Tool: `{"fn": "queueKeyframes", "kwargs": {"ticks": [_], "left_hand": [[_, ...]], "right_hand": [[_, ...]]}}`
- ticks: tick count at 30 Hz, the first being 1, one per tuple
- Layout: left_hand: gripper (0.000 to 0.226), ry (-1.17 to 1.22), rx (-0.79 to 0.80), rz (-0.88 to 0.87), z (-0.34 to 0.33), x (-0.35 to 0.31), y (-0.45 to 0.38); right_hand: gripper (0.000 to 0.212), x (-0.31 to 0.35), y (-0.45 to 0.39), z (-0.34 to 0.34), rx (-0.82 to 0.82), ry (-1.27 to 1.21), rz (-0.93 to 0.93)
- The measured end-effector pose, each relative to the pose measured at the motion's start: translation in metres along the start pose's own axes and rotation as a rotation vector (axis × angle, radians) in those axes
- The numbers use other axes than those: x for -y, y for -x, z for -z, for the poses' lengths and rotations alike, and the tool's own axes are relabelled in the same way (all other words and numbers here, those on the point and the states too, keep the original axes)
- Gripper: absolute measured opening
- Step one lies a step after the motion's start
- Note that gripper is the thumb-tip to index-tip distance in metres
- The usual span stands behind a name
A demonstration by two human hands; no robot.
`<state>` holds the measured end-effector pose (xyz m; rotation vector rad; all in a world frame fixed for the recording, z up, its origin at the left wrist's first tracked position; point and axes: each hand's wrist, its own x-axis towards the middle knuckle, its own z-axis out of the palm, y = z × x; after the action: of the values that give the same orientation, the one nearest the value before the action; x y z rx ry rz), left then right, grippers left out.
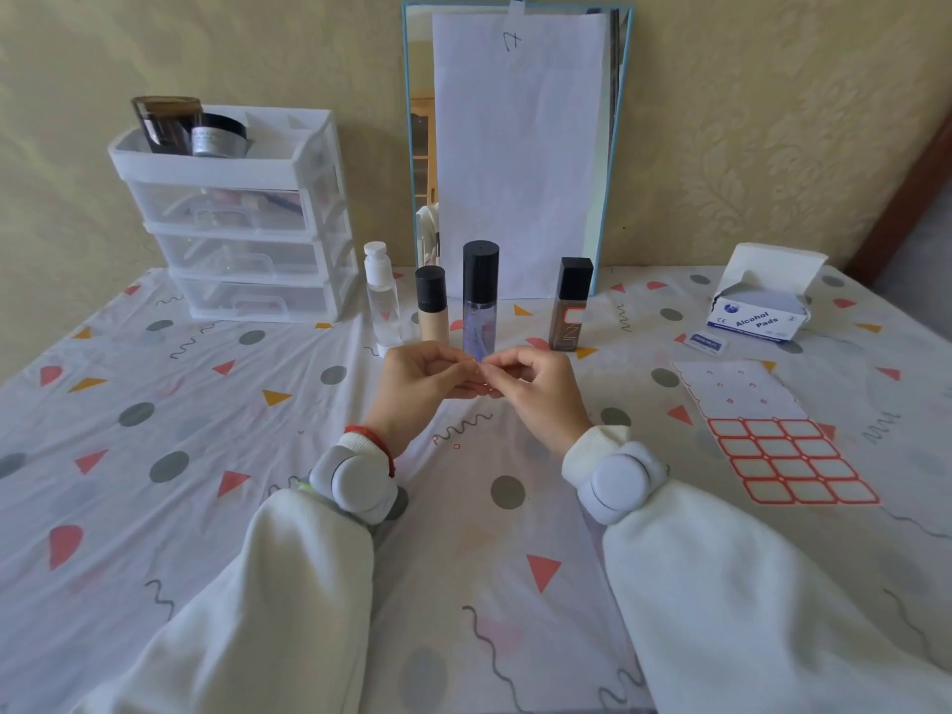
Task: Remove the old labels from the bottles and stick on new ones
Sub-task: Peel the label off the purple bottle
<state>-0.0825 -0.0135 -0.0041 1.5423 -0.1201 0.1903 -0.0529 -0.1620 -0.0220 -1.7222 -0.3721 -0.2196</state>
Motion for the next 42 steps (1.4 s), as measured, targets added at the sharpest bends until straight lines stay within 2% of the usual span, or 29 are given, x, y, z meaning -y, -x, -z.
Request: {"fn": "queueKeyframes", "kwargs": {"ticks": [4,7,12,17,23,27,33,36,42], "left_hand": [[0.01,-0.194,0.048,-0.078,-0.006,-0.005,-0.002],[0.011,-0.32,0.074,-0.095,-0.011,-0.013,-0.006],[0.01,-0.395,0.149,-0.092,-0.016,-0.026,-0.011],[0.006,-0.416,0.196,-0.128,-0.038,-0.039,0.002],[0.005,-0.342,0.291,-0.166,-0.086,-0.05,0.032],[0.004,-0.348,0.357,-0.2,-0.124,-0.055,0.043],[0.01,-0.33,0.498,-0.283,-0.191,-0.063,0.062],[0.013,-0.309,0.552,-0.32,-0.223,-0.062,0.072],[0.013,-0.219,0.685,-0.287,-0.284,-0.054,0.093]], "right_hand": [[0.009,0.005,-0.004,-0.002,0.1,0.094,-0.038],[0.017,0.011,-0.008,0.001,0.144,0.132,-0.093],[0.02,0.027,0.002,0.021,0.116,0.152,-0.097],[0.01,0.046,0.026,0.056,0.017,0.086,-0.086],[0.018,0.063,0.07,0.105,-0.103,0.107,-0.072],[0.003,0.068,0.095,0.134,-0.181,0.121,-0.07],[0.003,0.068,0.133,0.185,-0.407,0.058,-0.13],[0.012,0.066,0.153,0.21,-0.498,0.043,-0.144],[0.012,0.067,0.2,0.256,-0.676,0.047,-0.171]]}}
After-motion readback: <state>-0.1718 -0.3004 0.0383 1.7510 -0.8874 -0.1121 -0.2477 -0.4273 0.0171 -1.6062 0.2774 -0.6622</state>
